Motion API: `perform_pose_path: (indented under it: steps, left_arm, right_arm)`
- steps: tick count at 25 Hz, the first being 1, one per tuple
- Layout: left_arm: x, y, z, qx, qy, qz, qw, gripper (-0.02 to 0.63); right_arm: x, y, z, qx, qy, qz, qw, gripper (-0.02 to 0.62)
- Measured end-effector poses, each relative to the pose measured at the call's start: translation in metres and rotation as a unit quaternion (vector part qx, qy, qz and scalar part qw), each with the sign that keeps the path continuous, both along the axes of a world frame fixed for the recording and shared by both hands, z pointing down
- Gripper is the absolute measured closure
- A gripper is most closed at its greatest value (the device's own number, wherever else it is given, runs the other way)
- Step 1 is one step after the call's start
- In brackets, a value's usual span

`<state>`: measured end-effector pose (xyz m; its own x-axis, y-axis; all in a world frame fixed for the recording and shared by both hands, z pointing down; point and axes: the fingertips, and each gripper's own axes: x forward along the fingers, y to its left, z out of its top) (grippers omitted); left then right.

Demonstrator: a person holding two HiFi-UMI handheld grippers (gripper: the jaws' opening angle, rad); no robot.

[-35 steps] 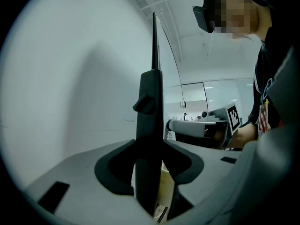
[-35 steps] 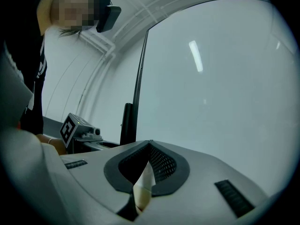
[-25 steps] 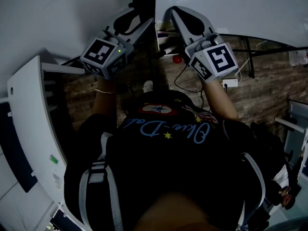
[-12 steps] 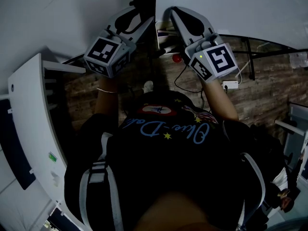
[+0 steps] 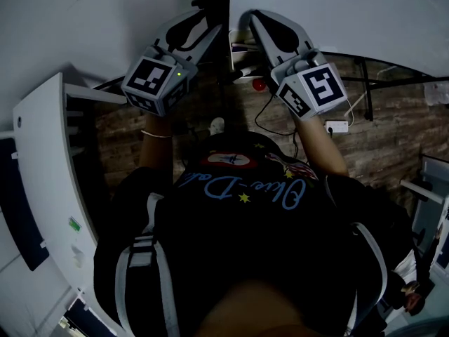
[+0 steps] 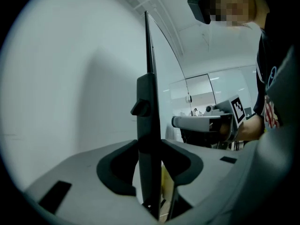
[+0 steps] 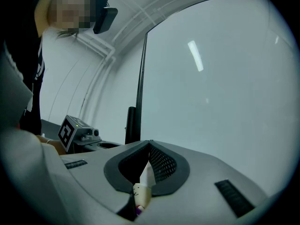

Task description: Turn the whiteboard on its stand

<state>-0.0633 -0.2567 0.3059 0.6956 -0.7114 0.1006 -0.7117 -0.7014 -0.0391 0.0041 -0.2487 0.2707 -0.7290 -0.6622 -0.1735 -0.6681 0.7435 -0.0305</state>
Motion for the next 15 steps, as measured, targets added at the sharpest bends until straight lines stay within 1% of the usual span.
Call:
perform_pose_path:
  steps: [7,11,15]
  left_arm:
    - [-0.0021,0.0076,-0.0059,0.003,0.006,-0.005,1.0000,0.470]
    - [-0.0030,0.0100,-0.0059,0.006,-0.005,-0.010,0.9999,0.483]
    - [-0.0047,0.0101,-0.0038,0.004,-0.005,-0.017,0.9998,0.491]
  right_arm:
    - [-0.0035,0.0023,-0.0030,0.000,-0.005,-0.012,1.000,0.569]
    - [-0.0056,0.0028,-0.0019,0.000,-0.007,-0.018,1.000,0.569]
    - [-0.0072,0.0020,-0.0002,-0.001,-0.010,-0.023,1.000,0.569]
